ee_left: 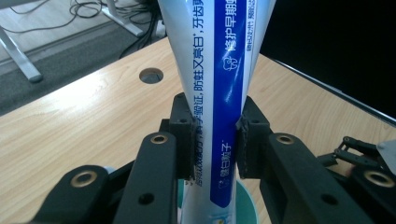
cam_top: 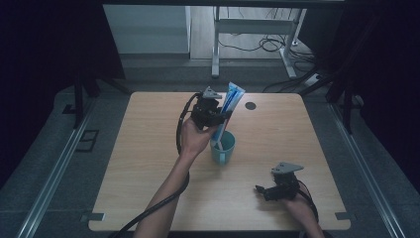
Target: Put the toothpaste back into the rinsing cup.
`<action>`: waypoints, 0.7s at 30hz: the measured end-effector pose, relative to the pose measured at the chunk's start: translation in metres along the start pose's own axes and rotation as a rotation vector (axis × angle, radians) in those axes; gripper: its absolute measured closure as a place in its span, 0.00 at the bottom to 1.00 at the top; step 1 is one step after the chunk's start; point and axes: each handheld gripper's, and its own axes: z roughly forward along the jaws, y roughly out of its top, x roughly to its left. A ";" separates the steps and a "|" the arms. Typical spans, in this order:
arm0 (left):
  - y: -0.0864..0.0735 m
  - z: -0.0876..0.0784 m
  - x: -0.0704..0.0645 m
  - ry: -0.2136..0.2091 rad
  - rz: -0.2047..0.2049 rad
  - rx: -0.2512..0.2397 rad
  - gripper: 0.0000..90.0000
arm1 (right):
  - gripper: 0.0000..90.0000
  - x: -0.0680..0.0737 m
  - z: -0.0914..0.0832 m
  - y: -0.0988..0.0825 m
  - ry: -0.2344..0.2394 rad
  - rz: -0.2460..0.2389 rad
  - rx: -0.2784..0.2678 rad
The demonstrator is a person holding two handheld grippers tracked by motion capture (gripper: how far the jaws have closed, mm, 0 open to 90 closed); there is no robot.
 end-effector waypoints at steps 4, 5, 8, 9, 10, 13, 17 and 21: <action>-0.001 0.004 0.000 0.000 -0.004 -0.017 0.81 | 0.04 0.000 0.000 0.000 0.000 0.000 0.000; -0.002 0.005 0.000 -0.001 -0.006 -0.020 0.81 | 0.04 0.000 0.000 0.000 0.000 0.000 0.000; -0.004 0.009 0.000 0.003 -0.004 -0.023 0.81 | 0.04 0.000 0.000 0.000 0.000 0.000 0.000; -0.005 0.011 -0.001 0.003 -0.005 -0.025 0.81 | 0.04 0.000 0.000 0.000 0.000 0.000 0.000; -0.006 0.012 -0.001 0.003 -0.003 -0.024 0.81 | 0.04 0.000 0.000 0.000 0.000 0.000 0.000; -0.008 0.015 -0.001 0.005 -0.001 -0.026 0.81 | 0.04 0.000 0.000 0.000 0.000 0.001 -0.001; -0.011 0.020 -0.003 0.006 0.005 -0.024 0.81 | 0.04 0.000 0.000 0.000 0.000 0.001 0.000; -0.016 0.024 -0.005 0.006 0.007 -0.027 0.81 | 0.04 0.000 0.000 0.000 0.000 0.001 0.000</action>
